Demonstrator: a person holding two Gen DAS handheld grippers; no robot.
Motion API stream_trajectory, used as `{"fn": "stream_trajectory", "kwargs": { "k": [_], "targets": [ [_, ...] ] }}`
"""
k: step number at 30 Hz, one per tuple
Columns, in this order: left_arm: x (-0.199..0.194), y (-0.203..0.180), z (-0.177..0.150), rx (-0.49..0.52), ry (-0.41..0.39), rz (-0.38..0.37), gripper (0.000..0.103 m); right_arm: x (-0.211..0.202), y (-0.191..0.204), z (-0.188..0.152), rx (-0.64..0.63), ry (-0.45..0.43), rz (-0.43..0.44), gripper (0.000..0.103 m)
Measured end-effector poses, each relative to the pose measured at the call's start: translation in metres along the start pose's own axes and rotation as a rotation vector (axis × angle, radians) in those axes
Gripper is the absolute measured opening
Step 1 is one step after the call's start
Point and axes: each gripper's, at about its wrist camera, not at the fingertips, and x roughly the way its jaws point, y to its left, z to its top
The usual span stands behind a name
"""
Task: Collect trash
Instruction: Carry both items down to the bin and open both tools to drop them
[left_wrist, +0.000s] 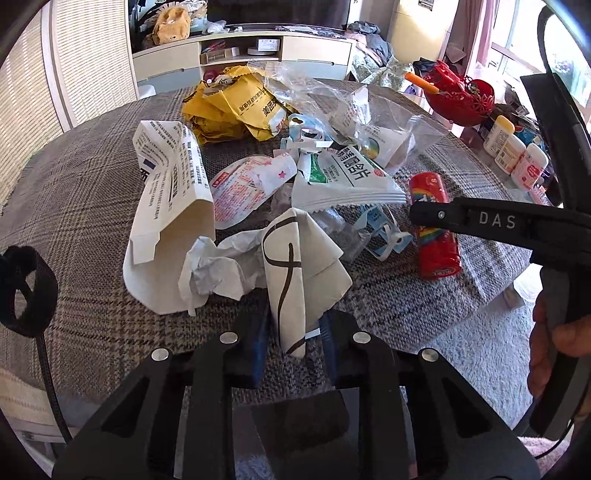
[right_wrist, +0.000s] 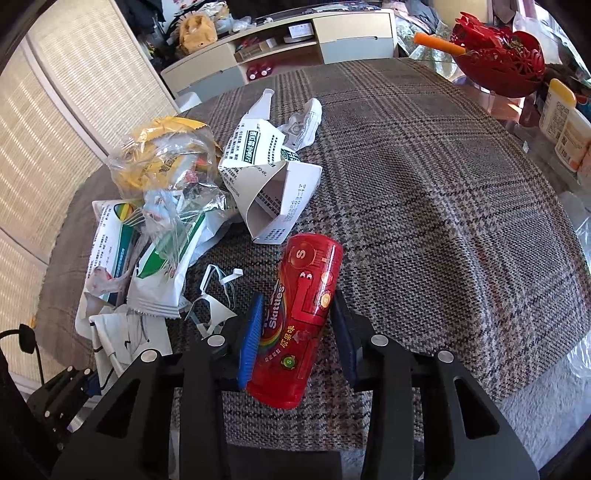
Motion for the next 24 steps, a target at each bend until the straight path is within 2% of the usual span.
{"fn": "stream_trajectory", "kwargs": {
  "k": [5, 10, 14, 19, 24],
  "targets": [
    [-0.017, -0.004, -0.019, -0.004, 0.000, -0.009, 0.022, -0.013, -0.009, -0.019, -0.021, 0.003, -0.012, 0.037],
    [-0.035, -0.012, -0.047, -0.017, -0.005, -0.016, 0.022, -0.036, -0.020, -0.048, -0.005, 0.010, 0.046, 0.036],
    [-0.049, -0.019, -0.075, -0.037, -0.020, -0.021, 0.022, -0.053, -0.013, -0.078, -0.066, -0.003, 0.036, 0.035],
    [-0.050, -0.029, -0.113, -0.046, 0.014, -0.033, 0.022, -0.057, -0.013, -0.119, -0.058, 0.017, 0.078, 0.035],
    [-0.036, -0.030, -0.144, -0.057, 0.071, -0.028, 0.022, -0.043, -0.006, -0.148, -0.051, 0.069, 0.088, 0.035]
  ]
}}
